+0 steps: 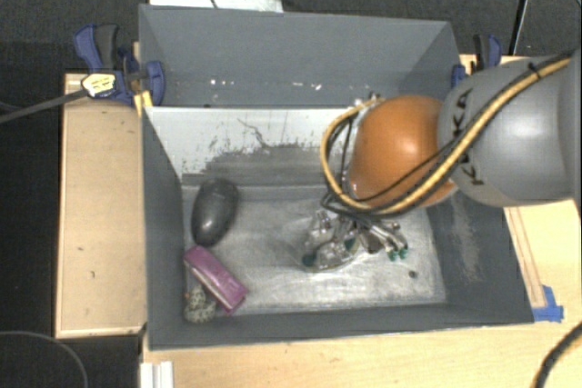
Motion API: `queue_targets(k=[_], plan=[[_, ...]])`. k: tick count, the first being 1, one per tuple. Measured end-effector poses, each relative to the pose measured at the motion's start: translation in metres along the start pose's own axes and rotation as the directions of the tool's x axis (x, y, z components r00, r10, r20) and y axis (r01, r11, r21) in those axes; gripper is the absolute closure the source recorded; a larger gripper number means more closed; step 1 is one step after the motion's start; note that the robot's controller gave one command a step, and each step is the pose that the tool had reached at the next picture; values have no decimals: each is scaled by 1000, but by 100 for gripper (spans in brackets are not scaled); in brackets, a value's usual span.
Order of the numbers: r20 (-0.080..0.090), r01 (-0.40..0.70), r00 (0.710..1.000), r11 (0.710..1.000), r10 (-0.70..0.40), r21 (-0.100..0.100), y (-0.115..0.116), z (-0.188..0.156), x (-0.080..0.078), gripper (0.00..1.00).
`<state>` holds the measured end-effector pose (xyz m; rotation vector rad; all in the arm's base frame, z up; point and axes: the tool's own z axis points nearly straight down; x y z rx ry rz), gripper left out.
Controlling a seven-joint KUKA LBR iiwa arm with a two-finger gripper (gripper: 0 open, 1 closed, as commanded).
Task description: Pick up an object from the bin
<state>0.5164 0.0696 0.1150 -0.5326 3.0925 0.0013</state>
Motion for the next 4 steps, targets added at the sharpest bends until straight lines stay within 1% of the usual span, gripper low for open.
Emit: queue_targets(k=[1,2,3,4], plan=[[8,-25,1000,1000,25,2,-5,-89,-13,100],[-1,-28,1000,1000,28,0,-5,-84,-11,0],[-14,411,911,911,-411,-7,-41,40,8,0],[-6,407,914,914,-407,-1,-41,38,5,100]])
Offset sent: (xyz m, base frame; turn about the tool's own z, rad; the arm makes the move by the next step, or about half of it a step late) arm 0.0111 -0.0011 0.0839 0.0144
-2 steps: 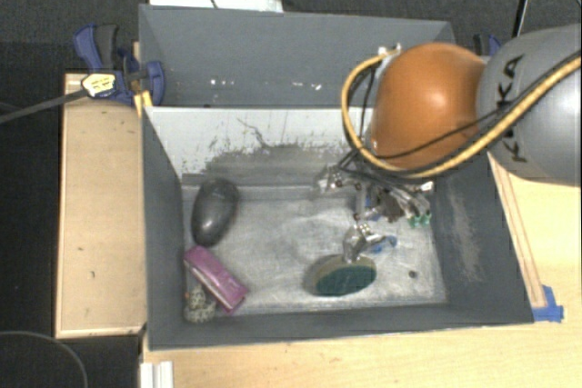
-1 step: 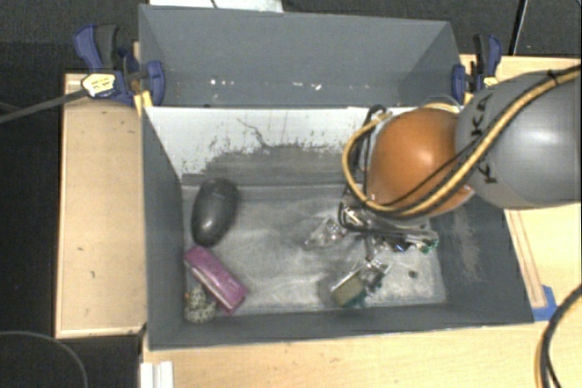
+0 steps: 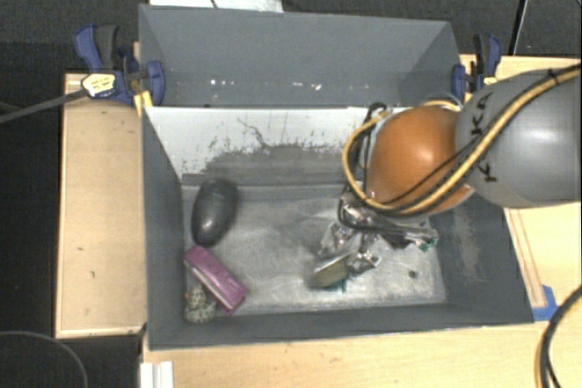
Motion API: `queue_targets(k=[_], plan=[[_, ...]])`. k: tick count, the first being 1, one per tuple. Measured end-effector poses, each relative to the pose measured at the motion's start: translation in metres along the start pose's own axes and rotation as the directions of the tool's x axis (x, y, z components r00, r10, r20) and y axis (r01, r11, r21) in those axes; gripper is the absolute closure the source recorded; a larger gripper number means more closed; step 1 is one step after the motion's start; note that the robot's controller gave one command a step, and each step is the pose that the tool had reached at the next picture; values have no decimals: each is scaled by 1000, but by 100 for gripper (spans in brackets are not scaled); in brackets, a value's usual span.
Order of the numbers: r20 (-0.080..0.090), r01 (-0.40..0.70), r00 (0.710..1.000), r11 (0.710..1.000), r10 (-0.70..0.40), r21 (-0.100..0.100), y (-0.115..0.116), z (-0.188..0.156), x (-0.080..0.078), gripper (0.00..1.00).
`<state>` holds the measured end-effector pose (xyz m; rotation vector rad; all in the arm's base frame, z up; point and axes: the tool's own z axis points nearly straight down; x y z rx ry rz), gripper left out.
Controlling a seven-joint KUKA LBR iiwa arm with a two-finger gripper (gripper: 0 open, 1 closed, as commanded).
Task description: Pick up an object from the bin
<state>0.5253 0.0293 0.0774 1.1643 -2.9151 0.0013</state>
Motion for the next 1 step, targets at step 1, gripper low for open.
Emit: queue_targets(k=[1], plan=[[10,24,1000,1000,-24,5,16,-125,9,100]])
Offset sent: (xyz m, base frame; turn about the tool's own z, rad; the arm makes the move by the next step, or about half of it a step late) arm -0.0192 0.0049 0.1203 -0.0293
